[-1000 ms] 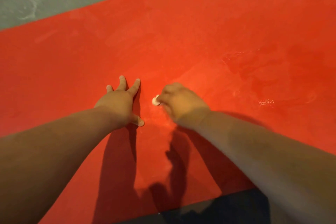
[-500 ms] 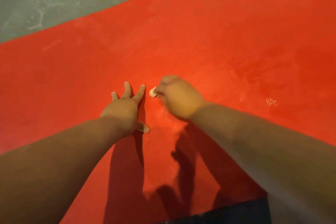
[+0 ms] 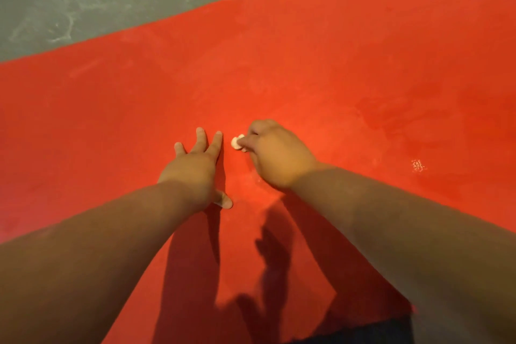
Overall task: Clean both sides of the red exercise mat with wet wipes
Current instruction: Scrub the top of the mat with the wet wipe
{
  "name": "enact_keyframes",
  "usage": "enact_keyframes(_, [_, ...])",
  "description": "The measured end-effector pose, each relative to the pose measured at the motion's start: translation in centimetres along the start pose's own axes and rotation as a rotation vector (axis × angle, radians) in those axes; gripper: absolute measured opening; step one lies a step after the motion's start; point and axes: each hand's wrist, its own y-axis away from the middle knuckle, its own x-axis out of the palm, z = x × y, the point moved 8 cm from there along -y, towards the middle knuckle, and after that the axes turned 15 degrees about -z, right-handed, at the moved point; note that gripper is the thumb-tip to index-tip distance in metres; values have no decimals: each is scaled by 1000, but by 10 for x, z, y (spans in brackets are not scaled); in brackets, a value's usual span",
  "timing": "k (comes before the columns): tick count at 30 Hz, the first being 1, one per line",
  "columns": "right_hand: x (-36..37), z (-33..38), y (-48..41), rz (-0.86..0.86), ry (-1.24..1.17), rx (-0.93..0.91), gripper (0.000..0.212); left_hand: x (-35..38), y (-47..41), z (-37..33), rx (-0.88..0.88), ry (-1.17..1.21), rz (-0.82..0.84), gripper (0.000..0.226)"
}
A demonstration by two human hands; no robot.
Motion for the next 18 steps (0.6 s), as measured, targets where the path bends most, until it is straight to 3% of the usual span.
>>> enact_keyframes(2, [-22, -42, -14, -78, 49, 122, 31, 0, 0, 0, -10, 7, 7, 140])
enact_keyframes(7, [-95, -173, -15, -356, 289, 671, 34, -1, 1, -2, -24, -11, 21, 139])
enact_keyframes(9, [-81, -153, -21, -338, 274, 623, 32, -1, 0, -3, -23, 1, 25, 139])
enact_keyframes(15, [2, -13, -31, -99, 12, 146, 29, -1, 2, -1, -24, 27, 17, 140])
enact_keyframes(18, [-5, -24, -34, -56, -17, 106, 32, 0, 1, 0, -24, 27, 30, 140])
